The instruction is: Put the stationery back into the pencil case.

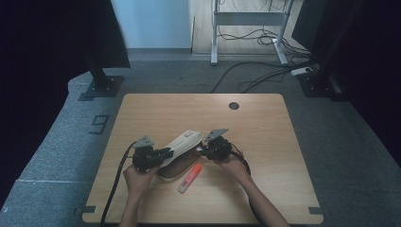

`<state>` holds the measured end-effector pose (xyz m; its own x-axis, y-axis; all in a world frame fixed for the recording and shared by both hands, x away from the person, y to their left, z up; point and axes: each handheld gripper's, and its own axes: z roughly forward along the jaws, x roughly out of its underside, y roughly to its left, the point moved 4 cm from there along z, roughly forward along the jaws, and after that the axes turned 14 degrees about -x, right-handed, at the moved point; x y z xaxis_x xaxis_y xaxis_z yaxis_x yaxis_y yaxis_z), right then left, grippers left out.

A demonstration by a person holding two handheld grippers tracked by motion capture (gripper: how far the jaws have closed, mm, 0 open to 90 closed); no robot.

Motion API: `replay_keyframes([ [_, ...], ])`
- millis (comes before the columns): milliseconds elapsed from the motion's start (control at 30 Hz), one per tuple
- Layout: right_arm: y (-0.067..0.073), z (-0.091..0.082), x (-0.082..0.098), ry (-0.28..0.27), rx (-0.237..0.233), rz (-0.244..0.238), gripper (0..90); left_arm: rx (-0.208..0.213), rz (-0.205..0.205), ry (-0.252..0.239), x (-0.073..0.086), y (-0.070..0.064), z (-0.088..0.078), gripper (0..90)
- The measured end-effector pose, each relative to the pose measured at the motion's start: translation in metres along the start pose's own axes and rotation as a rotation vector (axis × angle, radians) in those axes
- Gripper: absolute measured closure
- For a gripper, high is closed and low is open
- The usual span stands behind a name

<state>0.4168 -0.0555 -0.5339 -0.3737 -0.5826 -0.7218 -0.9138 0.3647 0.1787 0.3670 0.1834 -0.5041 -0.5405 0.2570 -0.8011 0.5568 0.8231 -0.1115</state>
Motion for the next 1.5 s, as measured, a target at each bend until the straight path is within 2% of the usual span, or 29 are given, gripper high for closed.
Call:
replay_keyframes([
  [333,-0.010,0.014,-0.006,0.004,0.007,0.014,71.8,0.004,0.001,0.001,0.000,0.000,0.000,74.9],
  [567,-0.016,0.019,-0.012,0.005,0.025,0.004,71.7,0.006,0.002,-0.001,0.000,0.000,0.000,74.9],
  [1033,-0.023,0.034,-0.018,0.015,0.039,0.021,71.7,0.015,0.002,-0.004,0.000,-0.001,0.001,74.9],
  [1500,-0.029,0.044,-0.020,0.003,0.050,0.030,71.2,0.018,0.002,-0.005,0.000,-0.001,0.001,74.9],
])
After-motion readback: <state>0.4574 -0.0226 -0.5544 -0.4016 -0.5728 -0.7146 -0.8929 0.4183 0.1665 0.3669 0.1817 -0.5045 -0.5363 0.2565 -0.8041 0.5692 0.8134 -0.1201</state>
